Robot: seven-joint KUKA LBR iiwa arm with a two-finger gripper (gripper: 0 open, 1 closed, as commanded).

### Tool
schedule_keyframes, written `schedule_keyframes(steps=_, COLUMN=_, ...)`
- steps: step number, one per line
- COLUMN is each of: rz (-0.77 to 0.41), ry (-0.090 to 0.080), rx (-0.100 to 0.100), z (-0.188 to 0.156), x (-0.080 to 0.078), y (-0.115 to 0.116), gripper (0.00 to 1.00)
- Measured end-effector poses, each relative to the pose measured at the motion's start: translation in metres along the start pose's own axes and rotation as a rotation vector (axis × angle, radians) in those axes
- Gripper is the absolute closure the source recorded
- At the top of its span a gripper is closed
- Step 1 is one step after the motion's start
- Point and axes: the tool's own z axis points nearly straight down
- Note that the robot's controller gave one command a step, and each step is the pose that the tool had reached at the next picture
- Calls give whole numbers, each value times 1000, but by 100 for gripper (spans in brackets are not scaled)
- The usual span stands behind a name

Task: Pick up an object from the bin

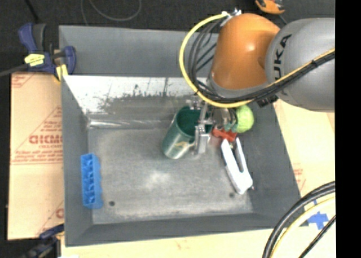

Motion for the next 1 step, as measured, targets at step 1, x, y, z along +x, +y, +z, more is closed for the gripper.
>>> schedule_keyframes(steps=1, rz=1, ry=-7, rx=0, z=-5, x=-1, y=0, gripper=0)
